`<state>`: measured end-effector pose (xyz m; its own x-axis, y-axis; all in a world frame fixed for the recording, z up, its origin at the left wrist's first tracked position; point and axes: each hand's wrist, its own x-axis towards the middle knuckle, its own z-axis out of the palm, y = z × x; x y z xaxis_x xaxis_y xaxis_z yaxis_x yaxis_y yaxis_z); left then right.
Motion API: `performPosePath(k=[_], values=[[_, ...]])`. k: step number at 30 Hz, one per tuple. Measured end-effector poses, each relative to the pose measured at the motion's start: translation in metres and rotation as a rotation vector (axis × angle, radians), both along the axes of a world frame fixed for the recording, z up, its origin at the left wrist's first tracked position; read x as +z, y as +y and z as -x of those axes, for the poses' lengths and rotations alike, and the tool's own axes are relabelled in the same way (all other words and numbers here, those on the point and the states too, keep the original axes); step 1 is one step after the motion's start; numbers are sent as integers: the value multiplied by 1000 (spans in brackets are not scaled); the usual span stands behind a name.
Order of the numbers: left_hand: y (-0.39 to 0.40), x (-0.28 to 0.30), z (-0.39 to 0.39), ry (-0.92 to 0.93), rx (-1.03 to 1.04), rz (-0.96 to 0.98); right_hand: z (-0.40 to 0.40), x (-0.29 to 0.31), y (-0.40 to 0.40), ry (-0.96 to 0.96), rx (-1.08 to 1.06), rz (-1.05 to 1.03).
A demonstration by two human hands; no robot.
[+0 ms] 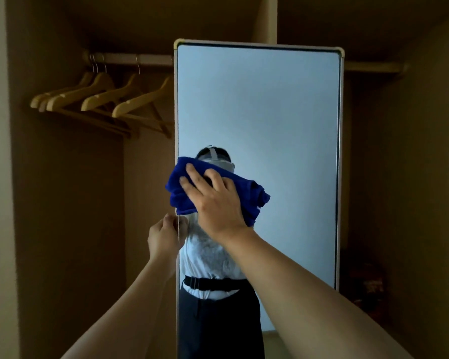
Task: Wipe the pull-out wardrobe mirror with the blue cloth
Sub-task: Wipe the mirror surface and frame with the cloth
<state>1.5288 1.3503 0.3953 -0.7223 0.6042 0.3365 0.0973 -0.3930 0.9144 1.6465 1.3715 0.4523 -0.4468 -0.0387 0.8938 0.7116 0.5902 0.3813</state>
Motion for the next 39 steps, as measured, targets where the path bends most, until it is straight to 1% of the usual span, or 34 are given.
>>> performPosePath(k=[3,7,10,15,18,20,21,23,26,30,32,35,39], values=[[1,0,3,-8,-11,-23,0,-17,2,-26,35,8],[-1,1,1,-67,-23,-56,-6,-39,7,-85,72,14],[-2,1,0,-76,-20,-27,-11,-62,10,-146,76,10],[-5,-2,-2,-44,-38,1,-21,-102,10,-315,65,23],[-4,-4,-1,-42,-23,-3,-29,-95,11,-422,46,-48],[-1,-3,0,-29,-3,0,-36,-77,13,-446,36,-102],[0,-3,0,-25,3,1,-41,-66,15,-422,24,-118],[4,-2,1,-26,-1,-12,-50,-41,18,-310,25,-122],[5,-6,2,33,24,-23,-64,0,23,-159,52,-59],[6,-8,1,74,63,-27,-83,55,31,32,-29,21],[7,-14,3,82,85,11,-89,69,35,120,-71,77],[10,-36,4,76,105,95,-87,58,38,202,-110,77],[14,-52,3,88,145,106,-82,-6,41,203,-133,86]])
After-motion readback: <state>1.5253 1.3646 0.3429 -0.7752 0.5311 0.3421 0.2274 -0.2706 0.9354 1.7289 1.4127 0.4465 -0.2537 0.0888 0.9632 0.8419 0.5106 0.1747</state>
